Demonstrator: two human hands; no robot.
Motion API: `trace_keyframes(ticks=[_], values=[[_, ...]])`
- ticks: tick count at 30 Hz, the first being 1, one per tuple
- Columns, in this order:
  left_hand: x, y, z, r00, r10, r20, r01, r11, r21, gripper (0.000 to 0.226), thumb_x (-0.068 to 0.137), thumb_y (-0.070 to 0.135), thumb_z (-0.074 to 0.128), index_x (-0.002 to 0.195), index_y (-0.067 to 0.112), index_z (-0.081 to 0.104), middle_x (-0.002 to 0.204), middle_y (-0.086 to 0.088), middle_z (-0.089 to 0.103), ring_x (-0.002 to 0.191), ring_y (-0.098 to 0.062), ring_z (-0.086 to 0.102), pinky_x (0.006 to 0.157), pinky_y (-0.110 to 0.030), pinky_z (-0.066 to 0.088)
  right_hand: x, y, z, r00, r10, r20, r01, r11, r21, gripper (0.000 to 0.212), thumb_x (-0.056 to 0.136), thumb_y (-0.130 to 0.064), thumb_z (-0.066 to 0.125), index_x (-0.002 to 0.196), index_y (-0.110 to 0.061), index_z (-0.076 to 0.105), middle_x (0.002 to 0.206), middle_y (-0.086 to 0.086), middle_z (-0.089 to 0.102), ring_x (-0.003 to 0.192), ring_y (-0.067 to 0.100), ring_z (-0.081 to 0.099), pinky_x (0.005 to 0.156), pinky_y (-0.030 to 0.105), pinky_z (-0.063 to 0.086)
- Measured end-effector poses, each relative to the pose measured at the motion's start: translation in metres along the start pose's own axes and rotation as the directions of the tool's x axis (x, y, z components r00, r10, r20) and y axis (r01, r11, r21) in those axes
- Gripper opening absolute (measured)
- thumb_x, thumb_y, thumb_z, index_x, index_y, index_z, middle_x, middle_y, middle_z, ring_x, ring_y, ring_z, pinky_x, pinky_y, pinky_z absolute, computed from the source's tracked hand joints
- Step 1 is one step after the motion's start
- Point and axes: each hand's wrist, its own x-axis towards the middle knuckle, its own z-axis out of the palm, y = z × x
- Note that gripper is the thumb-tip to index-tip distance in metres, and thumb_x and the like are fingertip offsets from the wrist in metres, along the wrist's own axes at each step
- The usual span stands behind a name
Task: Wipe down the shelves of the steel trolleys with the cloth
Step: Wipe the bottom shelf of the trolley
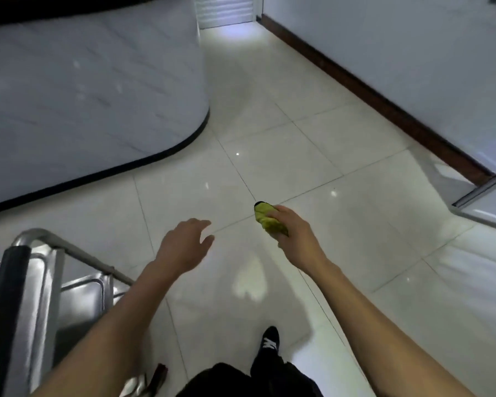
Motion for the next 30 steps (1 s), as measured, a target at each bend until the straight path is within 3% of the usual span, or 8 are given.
trace_keyframes(ticks=[2, 7, 9, 12, 14, 17, 22, 30], values=[[0.022, -0.014, -0.012, 0.996, -0.072, -0.048, 0.072, 0.997, -0.020, 0.049, 0.101, 0.046, 0.049, 0.147, 0.028, 0.047, 0.149, 0.003, 0.049, 0.133, -0.021, 0.047, 0.107, -0.040, 0.041, 0.051, -0.003, 0.000, 0.997, -0.043, 0.062, 0.046, 0.998, -0.049, 0.038, 0.094, -0.009, 0.061, 0.130, -0.024, 0.061, 0.138, -0.012, 0.051, 0.120, 0.012, 0.054, 0.094, 0.038, 0.053], [0.058, -0.059, -0.034, 0.947, -0.298, -0.117, 0.283, 0.950, -0.133, 0.046, 0.100, 0.047, 0.050, 0.143, 0.029, 0.051, 0.147, 0.005, 0.051, 0.132, -0.018, 0.049, 0.105, -0.035, 0.039, 0.167, -0.026, 0.031, 0.948, -0.184, 0.260, 0.197, 0.980, -0.022, 0.041, 0.092, -0.007, 0.064, 0.130, -0.022, 0.062, 0.139, -0.007, 0.051, 0.122, 0.014, 0.052, 0.094, 0.042, 0.053], [0.073, -0.081, -0.036, 0.916, -0.385, -0.110, 0.361, 0.913, -0.190, 0.046, 0.100, 0.047, 0.050, 0.143, 0.029, 0.051, 0.146, 0.005, 0.051, 0.132, -0.018, 0.048, 0.106, -0.035, 0.040, 0.211, -0.032, 0.054, 0.915, -0.232, 0.329, 0.248, 0.969, -0.007, 0.040, 0.092, -0.007, 0.065, 0.129, -0.020, 0.063, 0.141, -0.004, 0.051, 0.124, 0.017, 0.052, 0.096, 0.041, 0.052], [0.099, -0.120, -0.037, 0.872, -0.481, -0.088, 0.449, 0.859, -0.245, 0.047, 0.101, 0.048, 0.049, 0.144, 0.029, 0.050, 0.147, 0.005, 0.051, 0.133, -0.018, 0.048, 0.108, -0.036, 0.040, 0.273, -0.041, 0.090, 0.862, -0.288, 0.418, 0.295, 0.954, 0.048, 0.039, 0.091, -0.006, 0.065, 0.126, -0.023, 0.064, 0.137, -0.008, 0.053, 0.116, 0.016, 0.056, 0.074, 0.031, 0.056], [0.121, -0.147, -0.040, 0.841, -0.534, -0.087, 0.492, 0.823, -0.284, 0.047, 0.101, 0.048, 0.049, 0.144, 0.028, 0.050, 0.147, 0.006, 0.050, 0.133, -0.017, 0.048, 0.108, -0.035, 0.039, 0.312, -0.045, 0.112, 0.835, -0.304, 0.459, 0.313, 0.948, 0.057, 0.041, 0.091, -0.003, 0.065, 0.126, -0.024, 0.065, 0.137, -0.010, 0.053, 0.117, 0.015, 0.055, 0.074, 0.029, 0.056], [0.157, -0.177, -0.054, 0.815, -0.573, -0.092, 0.515, 0.787, -0.340, 0.048, 0.101, 0.047, 0.050, 0.144, 0.026, 0.050, 0.148, 0.005, 0.049, 0.133, -0.017, 0.047, 0.109, -0.037, 0.039, 0.366, -0.055, 0.134, 0.801, -0.297, 0.520, 0.334, 0.942, 0.023, 0.041, 0.091, -0.004, 0.066, 0.127, -0.023, 0.064, 0.139, -0.009, 0.052, 0.120, 0.012, 0.053, 0.087, 0.041, 0.056], [0.228, -0.209, -0.105, 0.820, -0.557, -0.132, 0.506, 0.813, -0.288, 0.049, 0.102, 0.047, 0.046, 0.147, 0.027, 0.046, 0.150, 0.006, 0.047, 0.133, -0.018, 0.046, 0.107, -0.038, 0.040, 0.456, -0.086, 0.163, 0.746, -0.349, 0.568, 0.421, 0.907, 0.005, 0.037, 0.094, -0.013, 0.064, 0.129, -0.021, 0.061, 0.139, -0.007, 0.051, 0.120, 0.013, 0.051, 0.090, 0.045, 0.055], [0.339, -0.283, -0.162, 0.773, -0.610, -0.175, 0.574, 0.790, -0.217, 0.049, 0.102, 0.046, 0.046, 0.146, 0.025, 0.047, 0.147, 0.001, 0.051, 0.128, -0.022, 0.050, 0.101, -0.042, 0.043, 0.607, -0.112, 0.243, 0.652, -0.444, 0.615, 0.579, 0.815, -0.025, 0.041, 0.093, -0.009, 0.063, 0.132, -0.022, 0.060, 0.145, 0.001, 0.050, 0.127, 0.022, 0.049, 0.109, 0.030, 0.039]])
